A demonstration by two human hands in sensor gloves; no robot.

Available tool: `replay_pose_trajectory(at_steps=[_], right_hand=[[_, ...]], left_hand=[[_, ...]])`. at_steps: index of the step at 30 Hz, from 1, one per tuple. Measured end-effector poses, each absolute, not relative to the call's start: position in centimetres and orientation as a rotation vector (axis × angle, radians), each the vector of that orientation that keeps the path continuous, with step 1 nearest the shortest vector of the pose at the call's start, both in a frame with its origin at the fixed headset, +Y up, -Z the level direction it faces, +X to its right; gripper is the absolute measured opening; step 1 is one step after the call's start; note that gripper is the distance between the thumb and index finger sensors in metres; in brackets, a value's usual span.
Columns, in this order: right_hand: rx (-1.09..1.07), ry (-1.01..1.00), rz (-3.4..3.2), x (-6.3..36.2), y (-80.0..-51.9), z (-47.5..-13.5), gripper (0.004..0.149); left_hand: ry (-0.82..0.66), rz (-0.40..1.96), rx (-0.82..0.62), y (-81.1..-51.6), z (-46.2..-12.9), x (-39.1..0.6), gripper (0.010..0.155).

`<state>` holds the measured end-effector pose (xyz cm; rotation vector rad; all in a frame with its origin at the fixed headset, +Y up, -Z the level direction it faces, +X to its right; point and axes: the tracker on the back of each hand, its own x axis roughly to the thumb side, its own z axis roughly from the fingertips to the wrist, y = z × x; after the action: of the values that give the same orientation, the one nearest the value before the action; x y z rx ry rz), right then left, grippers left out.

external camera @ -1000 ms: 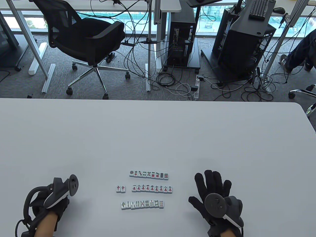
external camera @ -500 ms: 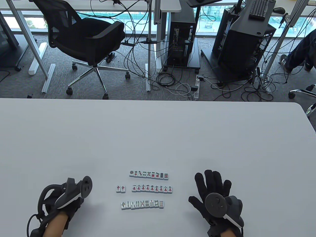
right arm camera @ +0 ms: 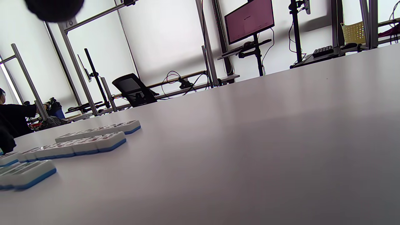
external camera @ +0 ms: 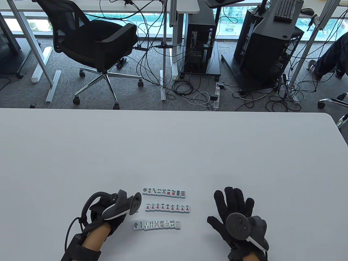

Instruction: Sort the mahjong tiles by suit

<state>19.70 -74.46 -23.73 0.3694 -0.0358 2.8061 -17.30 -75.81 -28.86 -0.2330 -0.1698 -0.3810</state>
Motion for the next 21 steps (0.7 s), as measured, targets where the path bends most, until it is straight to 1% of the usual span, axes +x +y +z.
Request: replay_pose_trajectory(at_steps=[7, 14, 19, 21], right_hand=[[0.372, -0.031, 2.799, 19.7, -74.5, -23.7, 0.081], [0.372, -0.029, 2.812, 19.7, -74.5, -23.7, 0.081], [0.365, -0.035, 2.821, 19.7, -74.4, -23.7, 0.081], [0.359, -0.036, 2.823, 19.8, -74.4, -23.7, 0.081]], left_hand=[[-0.167, -0.43, -0.252, -76.6, -29.0, -16.7, 0.062], [-0.168, -0.457, -0.255, -76.7, -28.6, -16.7, 0.062], [-0.159, -0.431, -0.24, -76.1, -27.9, -17.6, 0.069], [-0.155, -0.407, -0.2, -75.5, -27.4, -18.2, 0.072]])
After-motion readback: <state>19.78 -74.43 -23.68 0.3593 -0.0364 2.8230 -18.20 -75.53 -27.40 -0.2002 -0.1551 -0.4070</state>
